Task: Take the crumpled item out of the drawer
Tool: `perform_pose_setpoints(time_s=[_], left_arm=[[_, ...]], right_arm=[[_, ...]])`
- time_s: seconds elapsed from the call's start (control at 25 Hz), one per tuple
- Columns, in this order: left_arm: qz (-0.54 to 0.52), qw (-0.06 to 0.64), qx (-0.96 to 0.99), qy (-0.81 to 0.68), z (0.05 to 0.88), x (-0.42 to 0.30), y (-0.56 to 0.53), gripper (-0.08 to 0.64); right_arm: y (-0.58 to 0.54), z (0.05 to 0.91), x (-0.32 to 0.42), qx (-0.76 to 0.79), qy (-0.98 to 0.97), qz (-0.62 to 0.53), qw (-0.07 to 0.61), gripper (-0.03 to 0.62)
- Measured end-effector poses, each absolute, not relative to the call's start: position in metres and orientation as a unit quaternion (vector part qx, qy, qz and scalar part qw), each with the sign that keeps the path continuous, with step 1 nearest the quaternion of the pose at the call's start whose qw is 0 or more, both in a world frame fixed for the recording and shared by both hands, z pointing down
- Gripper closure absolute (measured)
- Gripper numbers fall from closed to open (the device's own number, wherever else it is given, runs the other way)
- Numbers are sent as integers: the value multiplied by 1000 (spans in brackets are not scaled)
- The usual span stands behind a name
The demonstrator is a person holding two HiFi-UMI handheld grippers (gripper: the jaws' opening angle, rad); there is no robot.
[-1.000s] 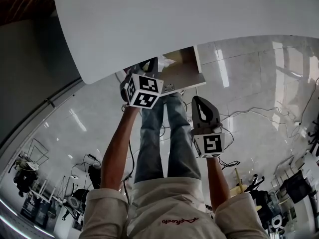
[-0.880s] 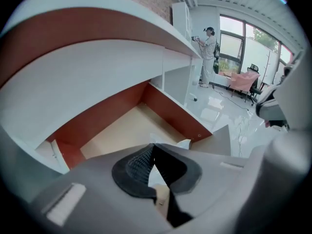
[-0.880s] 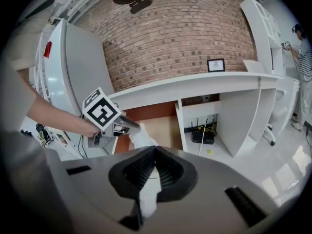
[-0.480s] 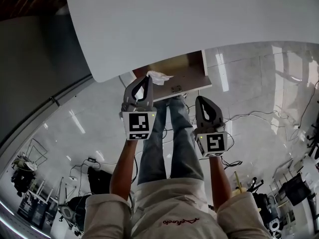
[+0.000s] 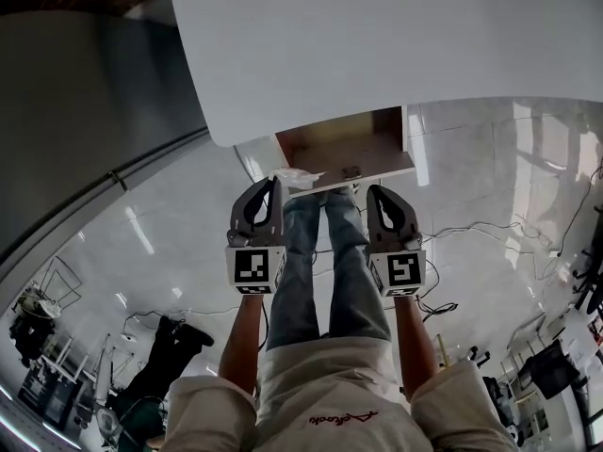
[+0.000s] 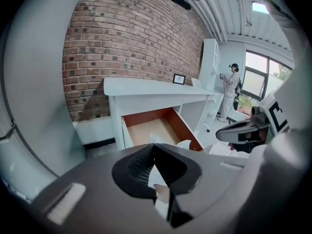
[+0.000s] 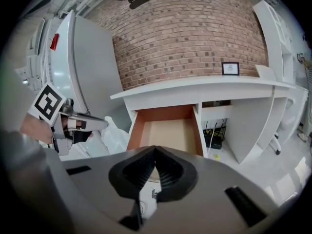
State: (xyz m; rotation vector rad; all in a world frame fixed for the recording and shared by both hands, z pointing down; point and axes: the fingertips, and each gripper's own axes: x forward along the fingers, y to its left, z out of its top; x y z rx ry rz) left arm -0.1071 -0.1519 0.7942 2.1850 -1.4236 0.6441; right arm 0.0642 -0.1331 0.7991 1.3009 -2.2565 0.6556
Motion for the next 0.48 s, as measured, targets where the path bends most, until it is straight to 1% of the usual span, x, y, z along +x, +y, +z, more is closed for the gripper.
perform_pose_setpoints(time_s=[0.28, 0.48], left_arm=[[214, 232, 788, -528, 769, -117, -144, 551], [195, 224, 789, -538, 752, -118, -154, 551]], right_arm=[[-139, 782, 46, 462, -827, 230, 224, 580], [-154, 765, 43, 463, -833, 210, 217, 580]])
